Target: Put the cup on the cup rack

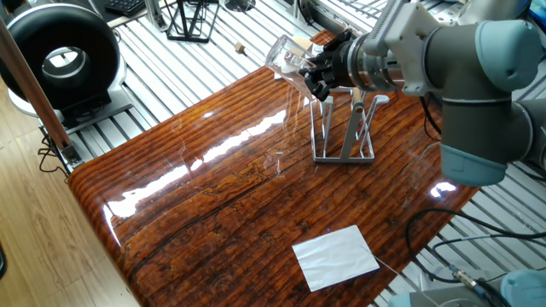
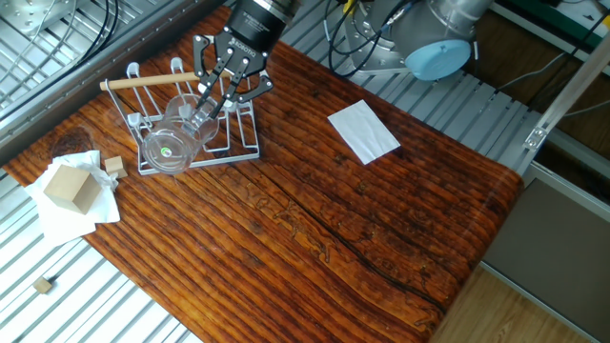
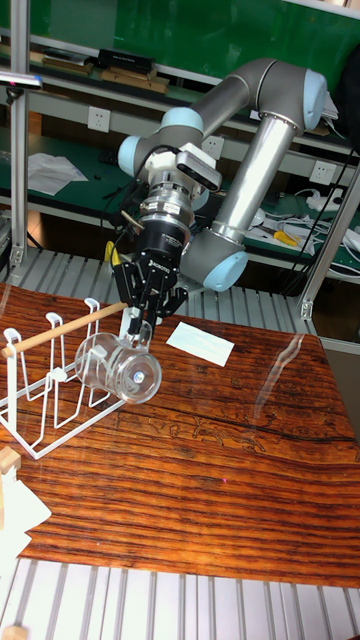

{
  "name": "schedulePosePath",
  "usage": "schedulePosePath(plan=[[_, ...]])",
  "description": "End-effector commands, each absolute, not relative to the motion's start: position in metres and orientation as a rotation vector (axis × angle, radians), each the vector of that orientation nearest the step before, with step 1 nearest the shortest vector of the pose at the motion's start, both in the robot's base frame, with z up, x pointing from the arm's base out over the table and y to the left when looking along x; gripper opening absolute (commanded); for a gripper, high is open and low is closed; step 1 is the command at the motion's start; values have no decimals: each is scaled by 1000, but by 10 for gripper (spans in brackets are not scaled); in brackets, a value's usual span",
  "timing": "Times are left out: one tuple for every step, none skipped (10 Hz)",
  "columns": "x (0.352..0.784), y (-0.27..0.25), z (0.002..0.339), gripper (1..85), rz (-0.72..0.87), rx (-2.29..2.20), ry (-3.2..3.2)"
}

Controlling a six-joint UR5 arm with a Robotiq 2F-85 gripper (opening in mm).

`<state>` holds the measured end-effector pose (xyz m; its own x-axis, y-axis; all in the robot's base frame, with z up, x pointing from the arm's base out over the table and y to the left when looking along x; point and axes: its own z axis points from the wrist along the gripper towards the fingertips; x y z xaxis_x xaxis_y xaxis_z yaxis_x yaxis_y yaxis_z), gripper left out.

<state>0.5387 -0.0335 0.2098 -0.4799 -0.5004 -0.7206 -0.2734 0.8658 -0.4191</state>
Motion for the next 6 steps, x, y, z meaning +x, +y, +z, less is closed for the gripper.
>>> schedulePosePath(plan=[[543, -36, 218, 10, -305, -540, 2066], [545, -36, 221, 10, -309, -538, 2052], [545, -36, 222, 10, -307, -534, 2048], [544, -36, 221, 10, -305, -531, 2050], [543, -37, 220, 10, -304, -530, 2050], [542, -38, 220, 10, -304, -530, 2050]])
